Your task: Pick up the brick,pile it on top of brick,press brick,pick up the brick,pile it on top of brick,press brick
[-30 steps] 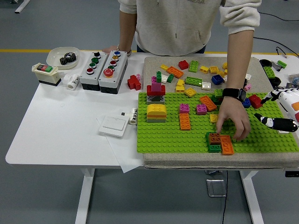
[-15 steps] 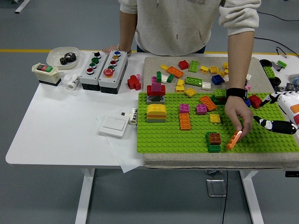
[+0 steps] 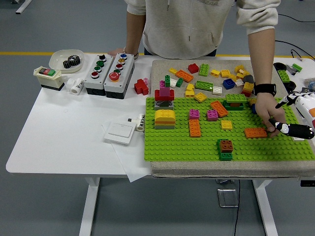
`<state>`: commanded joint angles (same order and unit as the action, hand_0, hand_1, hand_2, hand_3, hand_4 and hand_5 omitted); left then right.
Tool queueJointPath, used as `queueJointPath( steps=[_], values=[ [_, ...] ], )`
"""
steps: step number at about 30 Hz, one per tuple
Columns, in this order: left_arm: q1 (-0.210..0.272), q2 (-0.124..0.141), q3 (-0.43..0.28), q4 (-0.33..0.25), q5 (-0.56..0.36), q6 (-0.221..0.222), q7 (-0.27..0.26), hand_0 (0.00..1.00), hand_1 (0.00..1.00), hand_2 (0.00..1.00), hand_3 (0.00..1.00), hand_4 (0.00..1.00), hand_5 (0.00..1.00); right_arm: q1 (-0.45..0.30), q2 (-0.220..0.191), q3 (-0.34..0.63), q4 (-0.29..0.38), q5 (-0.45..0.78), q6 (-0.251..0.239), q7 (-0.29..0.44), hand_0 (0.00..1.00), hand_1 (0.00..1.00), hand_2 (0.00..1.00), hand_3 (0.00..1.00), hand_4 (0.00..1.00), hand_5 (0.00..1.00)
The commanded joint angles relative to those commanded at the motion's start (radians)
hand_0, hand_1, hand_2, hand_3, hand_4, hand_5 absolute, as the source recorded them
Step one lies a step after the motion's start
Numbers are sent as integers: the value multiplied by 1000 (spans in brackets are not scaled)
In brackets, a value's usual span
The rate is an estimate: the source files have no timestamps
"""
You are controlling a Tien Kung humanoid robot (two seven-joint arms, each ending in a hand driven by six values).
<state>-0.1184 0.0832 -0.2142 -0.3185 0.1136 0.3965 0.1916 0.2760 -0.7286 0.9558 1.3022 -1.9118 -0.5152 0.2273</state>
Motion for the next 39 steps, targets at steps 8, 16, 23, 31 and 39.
queueJointPath(
  steps=[8,16,23,31,39],
  values=[
    [-5,-1,5,0,-10,0,-4,773,752,749,595,654,673,25,-10,-22,-4,3,97,55,514,578,623,557,803,506],
    [-9,-2,7,0,-17,0,-5,773,752,749,595,655,674,128,-4,-129,-55,-25,194,20,554,612,673,607,829,504],
    [-8,-2,9,-1,-19,0,-5,773,752,749,595,655,674,208,58,-198,-106,-98,259,-119,553,617,683,637,863,490],
    [-10,-1,14,-2,-30,0,-10,772,751,750,595,655,674,238,81,-225,-127,-145,337,-179,454,566,648,698,995,453],
    [-13,0,15,-2,-31,1,-11,772,750,749,595,656,674,248,97,-244,-151,-161,361,-206,417,547,636,700,998,459]
  ],
)
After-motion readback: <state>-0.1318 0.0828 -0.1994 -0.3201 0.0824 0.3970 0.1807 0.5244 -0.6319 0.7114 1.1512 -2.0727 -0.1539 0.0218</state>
